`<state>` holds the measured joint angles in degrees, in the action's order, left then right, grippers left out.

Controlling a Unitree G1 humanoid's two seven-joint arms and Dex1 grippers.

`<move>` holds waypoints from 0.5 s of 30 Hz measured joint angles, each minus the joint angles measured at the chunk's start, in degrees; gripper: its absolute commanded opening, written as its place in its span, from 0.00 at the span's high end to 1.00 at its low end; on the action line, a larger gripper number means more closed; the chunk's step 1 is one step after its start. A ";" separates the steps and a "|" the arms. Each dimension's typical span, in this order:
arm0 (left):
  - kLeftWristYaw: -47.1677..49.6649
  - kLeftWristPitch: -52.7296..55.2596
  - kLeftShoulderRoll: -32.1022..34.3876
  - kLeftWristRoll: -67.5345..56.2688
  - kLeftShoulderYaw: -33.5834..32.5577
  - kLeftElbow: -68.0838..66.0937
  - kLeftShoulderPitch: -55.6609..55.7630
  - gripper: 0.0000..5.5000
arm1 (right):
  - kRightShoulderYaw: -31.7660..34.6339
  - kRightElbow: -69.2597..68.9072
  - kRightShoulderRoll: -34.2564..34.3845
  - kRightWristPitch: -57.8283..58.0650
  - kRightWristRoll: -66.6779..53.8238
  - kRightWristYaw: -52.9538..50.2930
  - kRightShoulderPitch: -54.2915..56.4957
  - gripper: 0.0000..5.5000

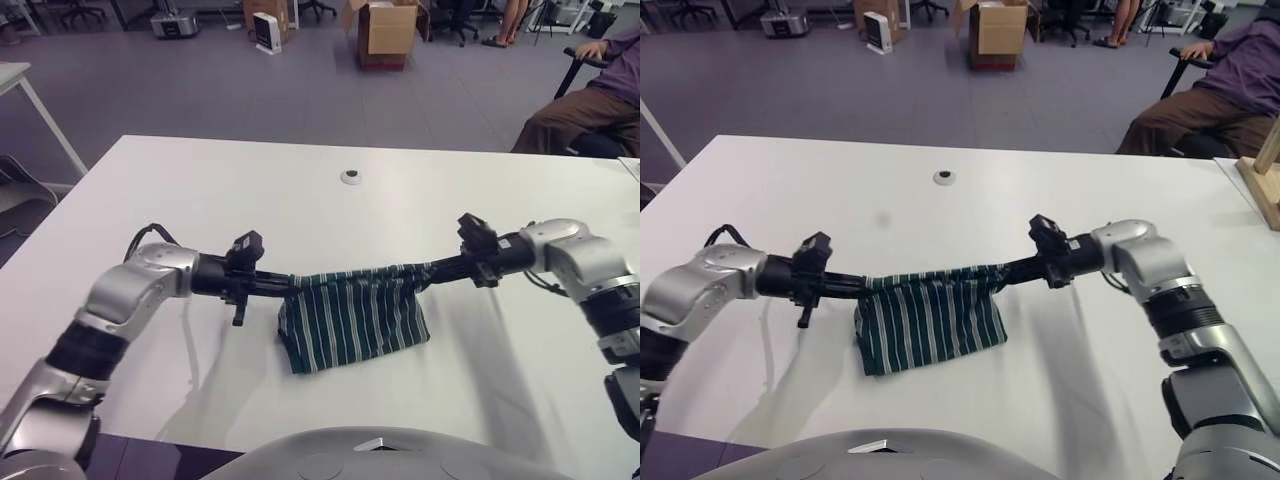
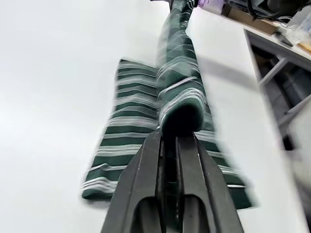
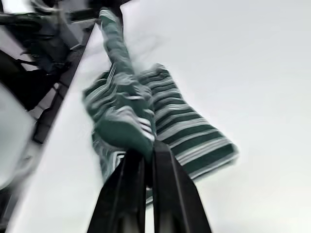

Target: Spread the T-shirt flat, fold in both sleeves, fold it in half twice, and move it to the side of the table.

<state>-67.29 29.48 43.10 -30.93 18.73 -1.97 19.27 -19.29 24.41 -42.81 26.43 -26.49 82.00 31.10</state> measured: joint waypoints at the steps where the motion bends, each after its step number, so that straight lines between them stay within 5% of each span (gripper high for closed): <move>1: 0.55 -0.71 -1.35 1.63 0.78 -2.56 0.35 0.90 | 0.31 2.37 1.87 -0.39 1.41 -2.42 0.59 0.91; 6: 6.00 -2.50 -6.63 6.47 -1.92 -11.47 1.83 0.77 | 5.98 8.56 6.44 -2.47 4.99 -13.47 1.75 0.77; 12: 6.94 -3.45 -9.49 3.12 -9.09 -3.97 1.46 0.59 | 4.89 -0.41 4.26 -11.79 16.06 -19.43 -7.51 0.66; 15: 3.03 -2.24 -12.02 2.41 -3.27 2.31 -0.74 0.57 | 5.53 -2.50 5.45 -11.80 17.75 -23.44 -8.97 0.66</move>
<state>-64.26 27.25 31.08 -28.52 15.46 0.34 18.52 -13.77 21.91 -37.36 14.62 -8.74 58.55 22.13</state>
